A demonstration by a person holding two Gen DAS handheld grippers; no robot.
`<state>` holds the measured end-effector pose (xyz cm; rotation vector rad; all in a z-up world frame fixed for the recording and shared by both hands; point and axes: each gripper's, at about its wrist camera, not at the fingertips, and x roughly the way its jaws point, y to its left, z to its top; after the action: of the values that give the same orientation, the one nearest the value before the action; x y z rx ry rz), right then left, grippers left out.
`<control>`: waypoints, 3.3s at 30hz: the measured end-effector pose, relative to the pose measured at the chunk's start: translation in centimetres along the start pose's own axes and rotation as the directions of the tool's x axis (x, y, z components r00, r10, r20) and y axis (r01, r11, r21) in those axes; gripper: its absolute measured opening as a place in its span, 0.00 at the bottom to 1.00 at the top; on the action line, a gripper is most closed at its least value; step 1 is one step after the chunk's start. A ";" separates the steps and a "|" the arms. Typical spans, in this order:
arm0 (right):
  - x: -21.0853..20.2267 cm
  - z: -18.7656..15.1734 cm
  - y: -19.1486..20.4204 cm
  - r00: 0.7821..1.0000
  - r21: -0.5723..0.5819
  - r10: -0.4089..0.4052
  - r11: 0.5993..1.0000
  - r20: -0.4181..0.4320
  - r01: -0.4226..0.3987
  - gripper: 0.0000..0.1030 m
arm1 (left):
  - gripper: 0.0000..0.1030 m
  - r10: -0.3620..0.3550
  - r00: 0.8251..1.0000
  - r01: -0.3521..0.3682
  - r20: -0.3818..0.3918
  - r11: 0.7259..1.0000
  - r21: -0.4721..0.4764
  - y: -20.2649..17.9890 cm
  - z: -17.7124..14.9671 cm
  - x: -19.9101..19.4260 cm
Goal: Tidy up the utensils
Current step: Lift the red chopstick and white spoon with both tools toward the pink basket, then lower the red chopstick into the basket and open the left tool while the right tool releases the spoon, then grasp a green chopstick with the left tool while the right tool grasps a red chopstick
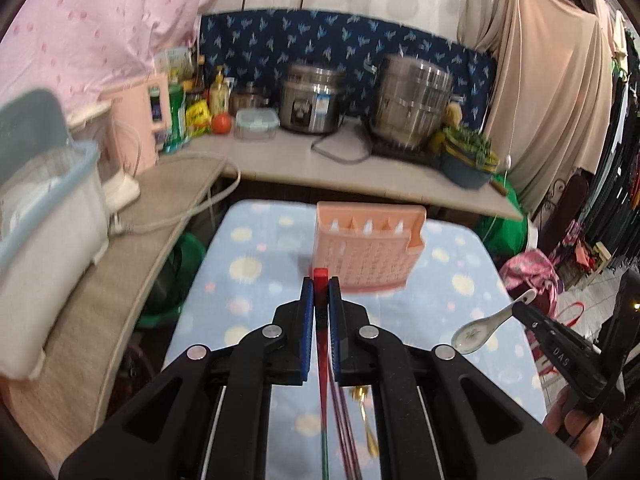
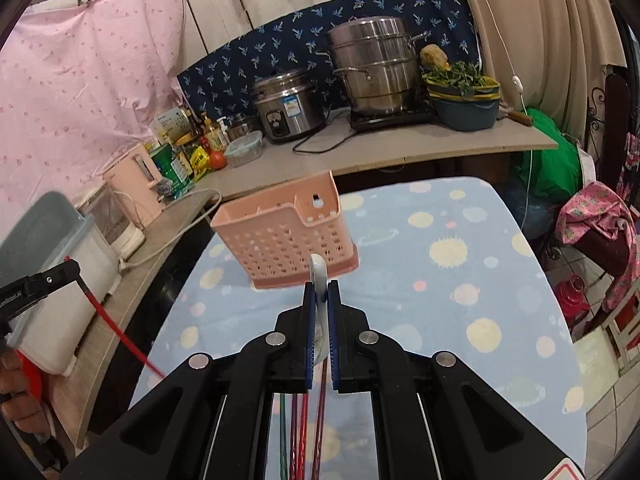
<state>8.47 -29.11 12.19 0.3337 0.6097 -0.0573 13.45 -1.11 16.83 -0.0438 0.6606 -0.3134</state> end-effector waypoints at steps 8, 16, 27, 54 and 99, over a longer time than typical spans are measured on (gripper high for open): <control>4.5 6.9 1.1 0.997 0.000 0.007 1.000 0.081 -0.007 0.06 | 0.07 -0.004 0.987 0.007 0.158 1.000 -0.014 -1.4 9.1 1.1; 10.4 10.1 1.6 0.998 -0.024 -0.003 1.000 0.056 0.004 0.06 | 0.07 0.019 0.979 -0.010 0.205 0.999 -0.043 -1.7 14.4 5.6; 17.3 8.7 0.2 0.998 -0.006 -0.026 1.000 -0.058 0.026 0.06 | 0.07 0.042 0.993 -0.035 0.113 0.997 -0.062 -0.2 13.5 11.9; 13.6 6.1 -0.5 0.999 0.015 -0.018 1.000 -0.036 0.019 0.20 | 0.45 0.105 0.993 -0.103 0.052 0.993 -0.051 0.8 9.1 12.5; 0.3 -22.6 1.1 0.923 -0.102 -0.077 0.994 -0.377 0.041 0.26 | 0.58 0.141 0.913 -0.114 -0.384 0.989 0.091 1.2 -23.5 4.6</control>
<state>-3.62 -20.70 -4.99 0.2366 1.0058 -0.0212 2.86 0.05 -4.62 0.1292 1.0443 -0.2180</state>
